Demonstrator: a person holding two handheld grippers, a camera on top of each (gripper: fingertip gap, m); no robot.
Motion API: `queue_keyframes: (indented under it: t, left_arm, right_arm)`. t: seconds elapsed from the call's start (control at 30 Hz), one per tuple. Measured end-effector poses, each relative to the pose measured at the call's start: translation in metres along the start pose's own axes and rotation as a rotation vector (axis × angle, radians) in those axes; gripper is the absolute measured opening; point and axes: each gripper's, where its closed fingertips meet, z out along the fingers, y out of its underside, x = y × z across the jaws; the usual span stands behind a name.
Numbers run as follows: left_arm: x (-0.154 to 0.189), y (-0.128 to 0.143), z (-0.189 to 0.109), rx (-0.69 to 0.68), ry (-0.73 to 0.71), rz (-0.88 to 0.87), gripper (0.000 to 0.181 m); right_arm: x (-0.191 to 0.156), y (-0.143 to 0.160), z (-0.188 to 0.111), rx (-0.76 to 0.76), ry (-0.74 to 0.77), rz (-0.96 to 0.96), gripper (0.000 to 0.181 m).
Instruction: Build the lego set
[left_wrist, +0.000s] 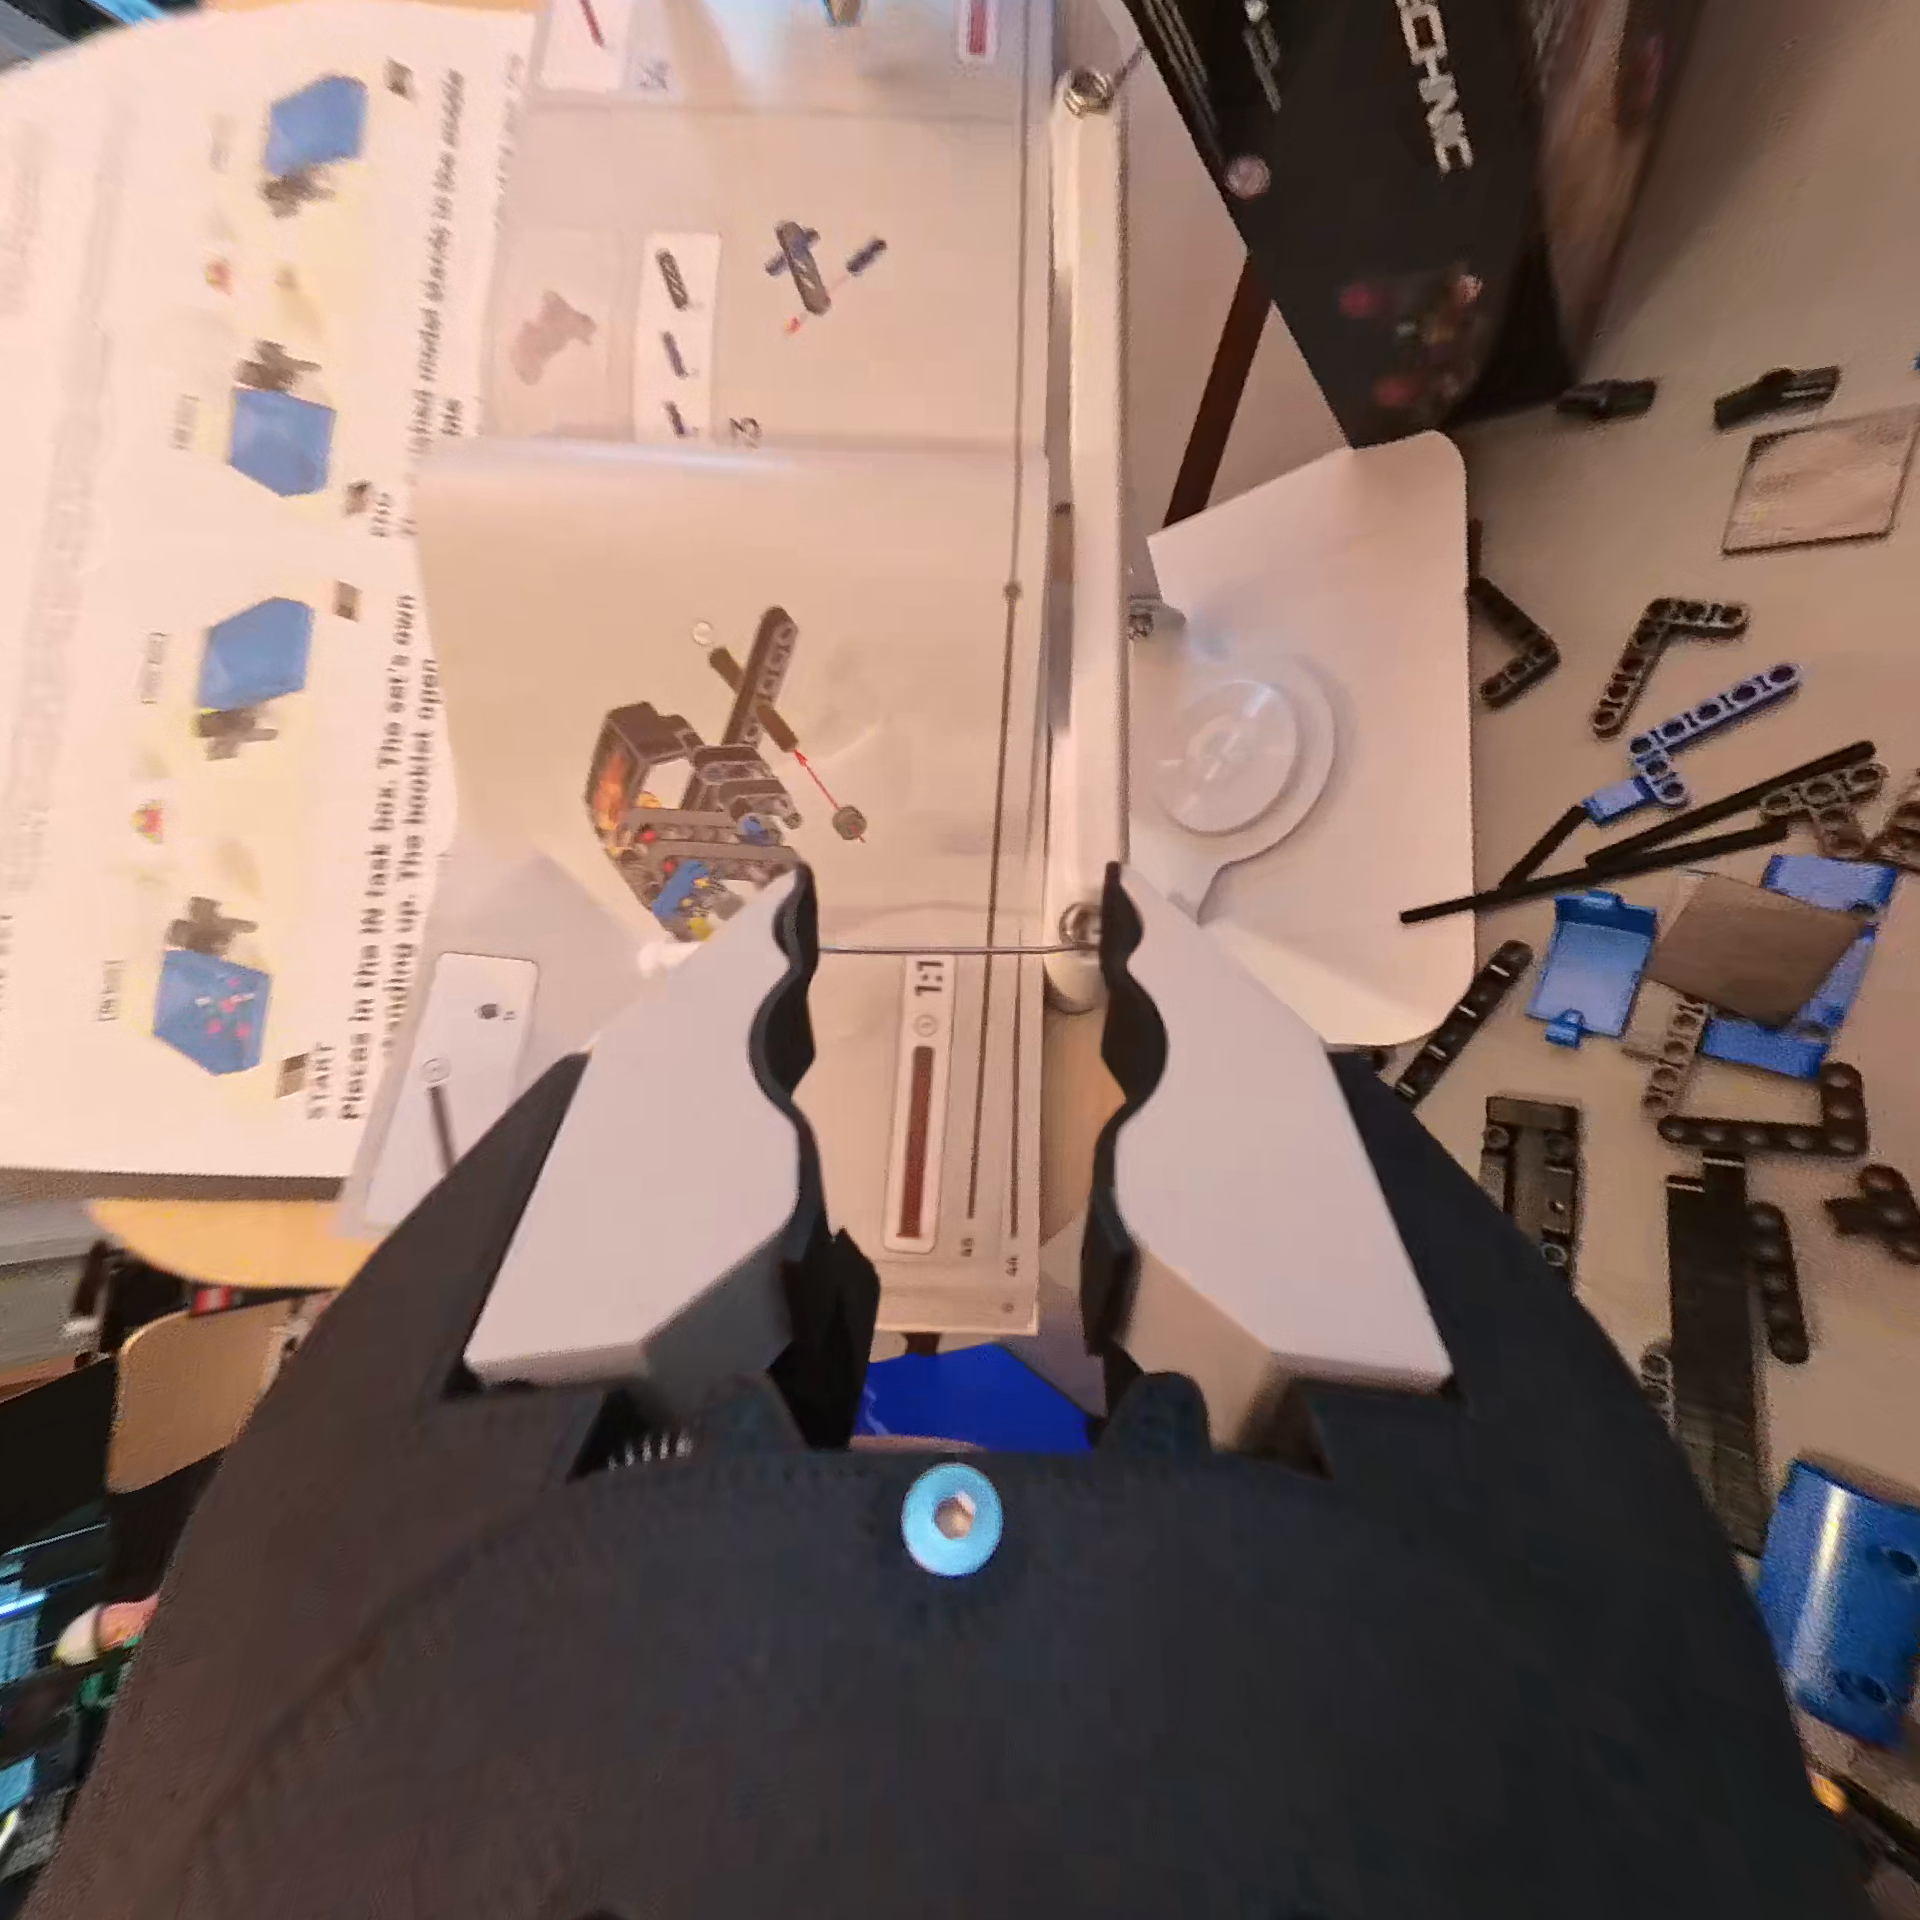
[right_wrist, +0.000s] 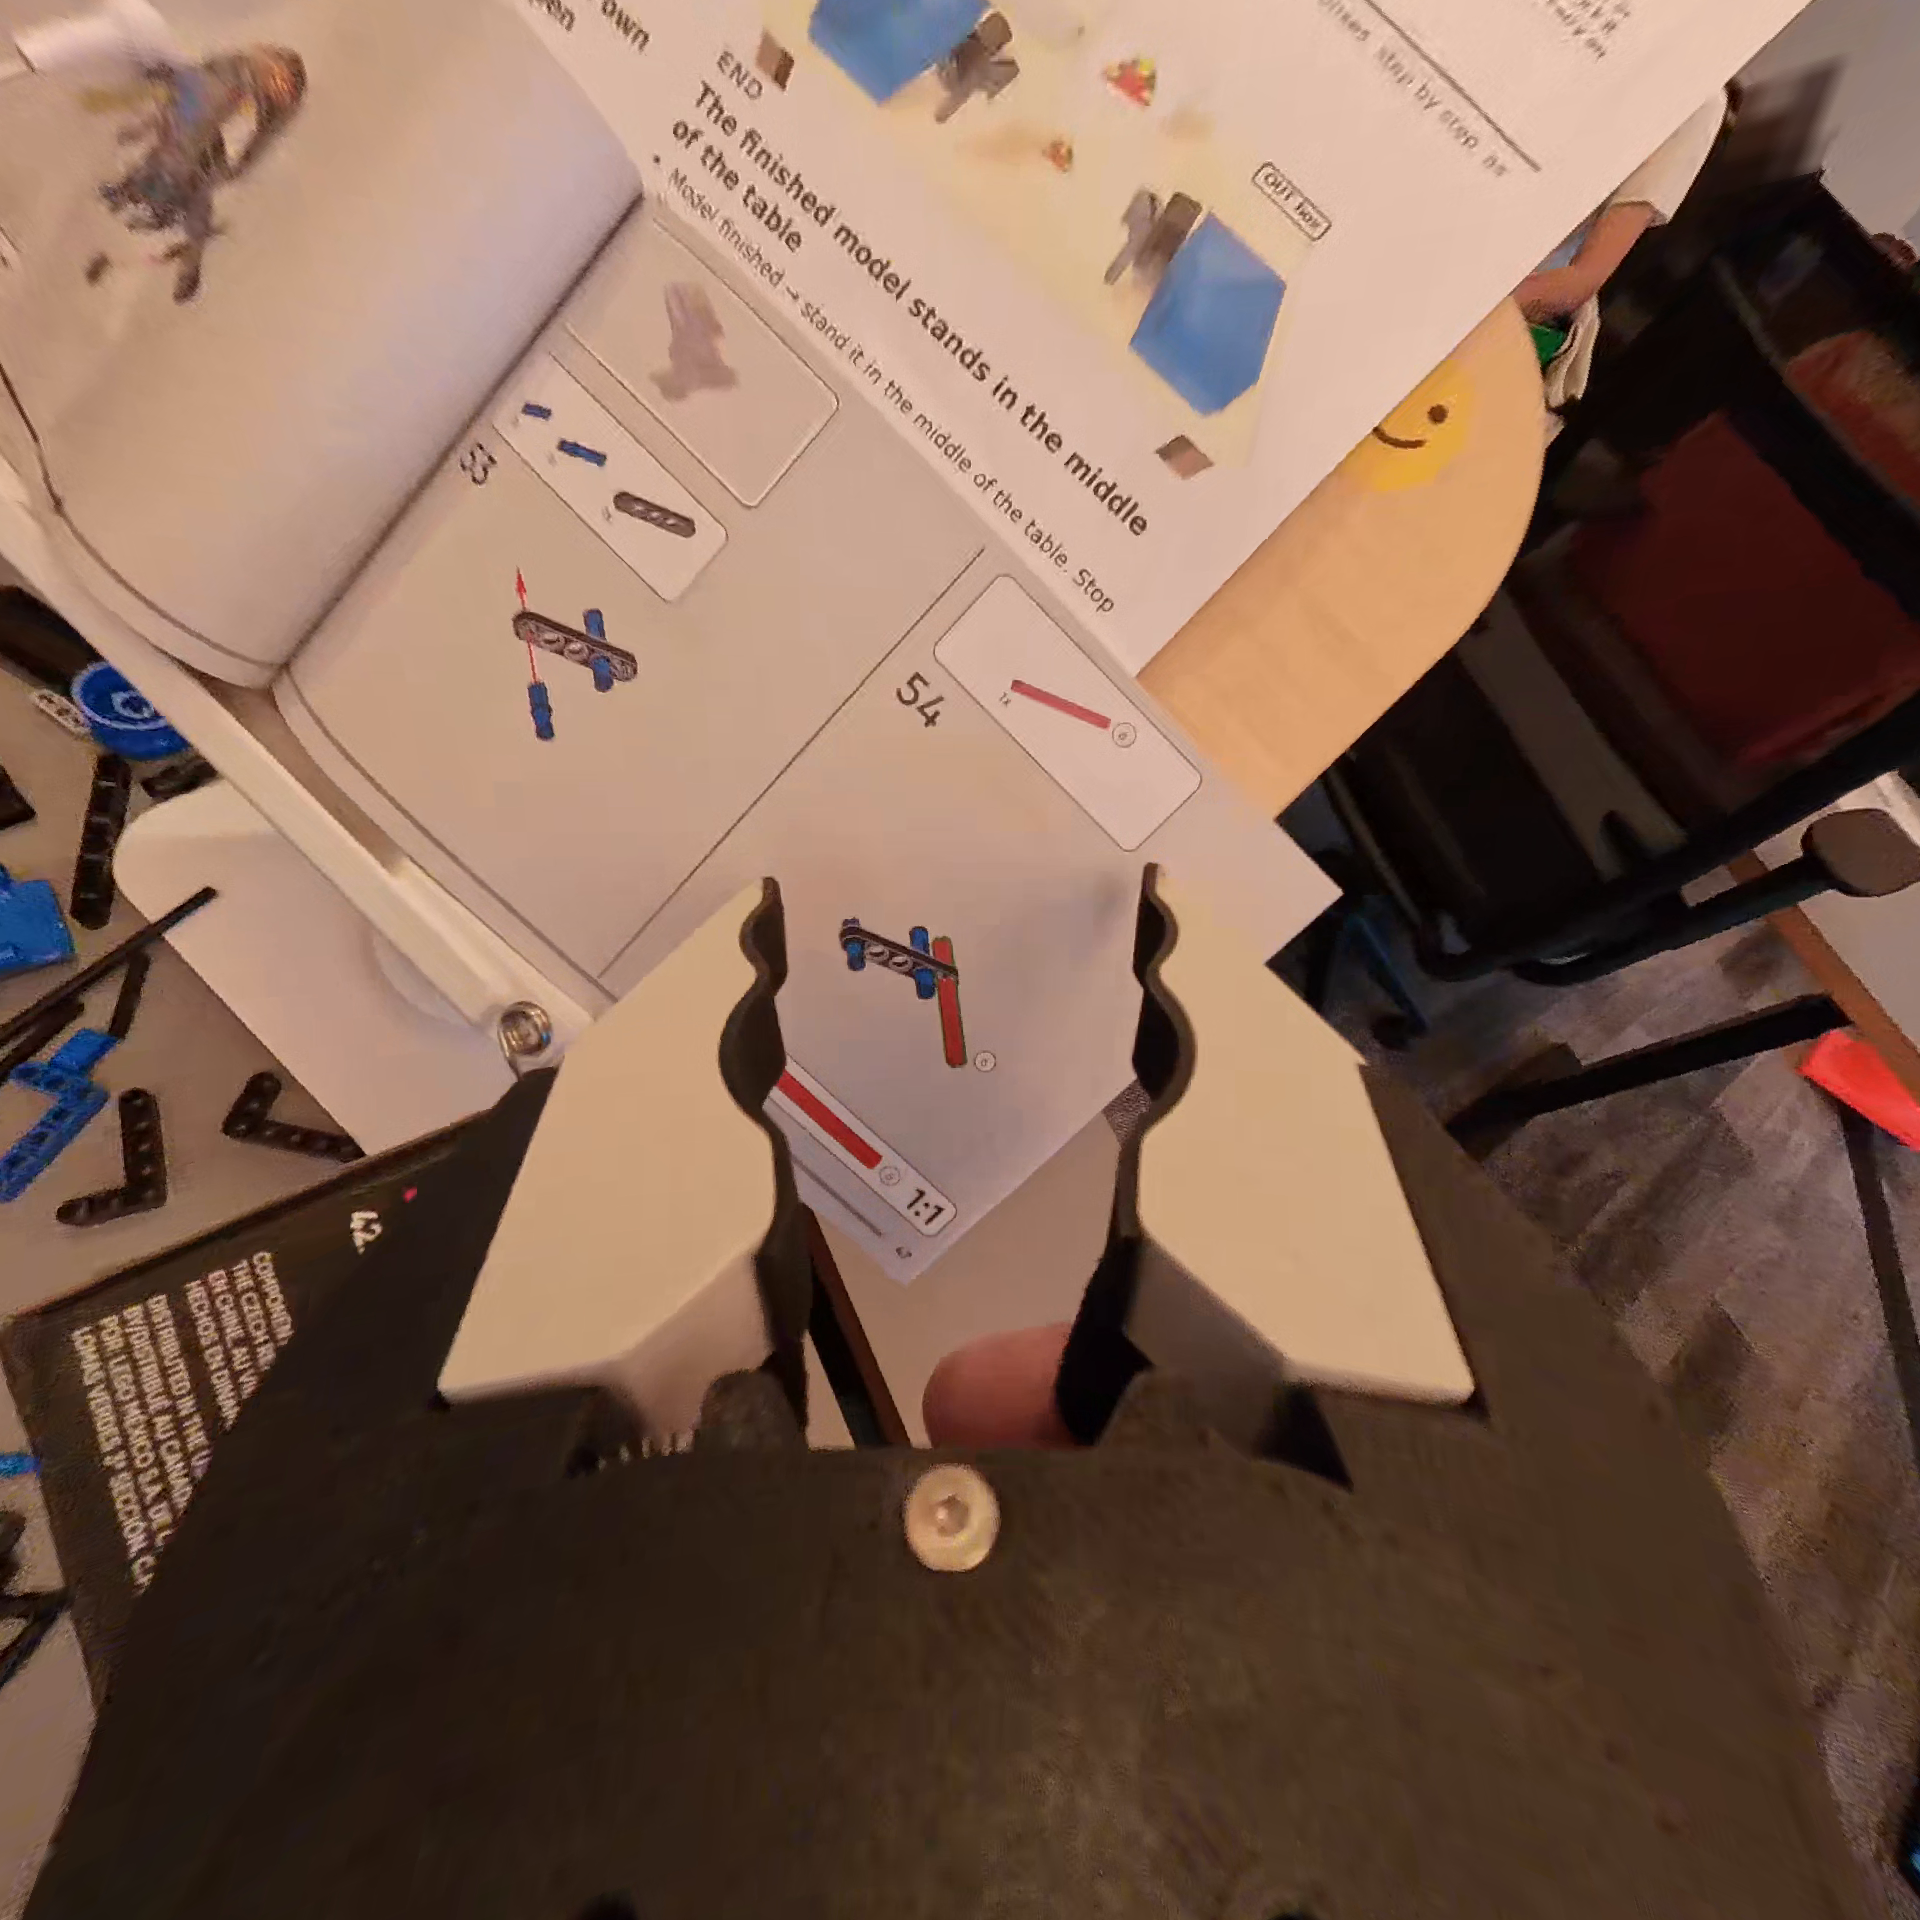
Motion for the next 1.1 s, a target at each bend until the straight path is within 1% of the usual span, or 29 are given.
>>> queue_keyframes:
  t: [0.03,0.1,0.17,0.2,0.33,0.4,0.43,0.53,0.57,0.67,0.73,0.8,0.9,1.0,1.07,1.1]
  left_arm:
    - [0.005,0.004,0.004,-0.012,0.026,-0.004,0.056]
    - [0.014,0.013,0.011,-0.045,0.074,0.007,0.058]
    - [0.016,0.013,0.014,-0.041,0.078,0.008,0.059]
    - [0.016,0.013,0.014,-0.040,0.077,0.003,0.057]
    - [0.020,0.012,0.012,-0.037,0.074,-0.002,0.035]
    - [0.022,0.013,0.012,-0.042,0.056,0.019,0.033]
    - [0.024,0.013,0.011,-0.044,0.058,0.027,0.032]
    - [0.026,0.013,0.008,-0.048,0.047,0.041,0.032]
    - [0.025,0.013,0.007,-0.049,0.039,0.046,0.032]
    - [0.017,0.013,0.003,-0.047,0.011,0.050,0.034]
    - [0.016,0.013,0.003,-0.042,0.019,0.035,0.034]
    - [0.020,0.014,0.004,-0.049,0.036,0.030,0.034]
    - [0.026,0.017,0.006,-0.072,0.063,0.013,0.032]
    - [0.028,0.018,0.005,-0.079,0.053,-0.006,0.028]
    - [0.029,0.020,0.003,-0.082,0.040,-0.021,0.025]
    - [0.031,0.021,0.003,-0.077,0.036,-0.033,0.025]
  right_arm:
    - [0.000,0.002,0.002,-0.011,-0.006,-0.007,0.066]
    - [0.000,0.004,0.005,-0.023,-0.017,-0.015,0.065]
    - [0.000,0.004,0.004,-0.040,-0.025,-0.019,0.064]
    - [0.001,0.004,0.004,-0.047,-0.026,-0.026,0.061]
    - [0.003,0.007,0.002,-0.067,-0.009,-0.063,0.050]
    - [0.003,0.007,0.001,-0.062,-0.014,-0.058,0.041]
    - [0.006,0.004,-0.002,-0.045,-0.013,-0.032,0.040]
    - [0.020,-0.012,-0.016,0.060,-0.013,0.078,0.049]
    - [0.024,-0.014,-0.019,0.074,-0.010,0.092,0.054]
    - [0.028,-0.009,-0.018,0.045,0.001,0.048,0.060]
    - [0.026,-0.002,-0.012,0.007,0.000,0.016,0.065]
    - [0.022,0.002,-0.006,-0.010,-0.005,-0.006,0.065]
    - [0.019,0.009,0.002,-0.043,-0.001,-0.033,0.061]
    - [0.019,0.009,0.001,-0.040,0.007,-0.026,0.057]
    - [0.022,0.010,-0.001,-0.034,0.011,-0.026,0.041]
    - [0.023,0.010,-0.001,-0.034,0.017,-0.031,0.036]
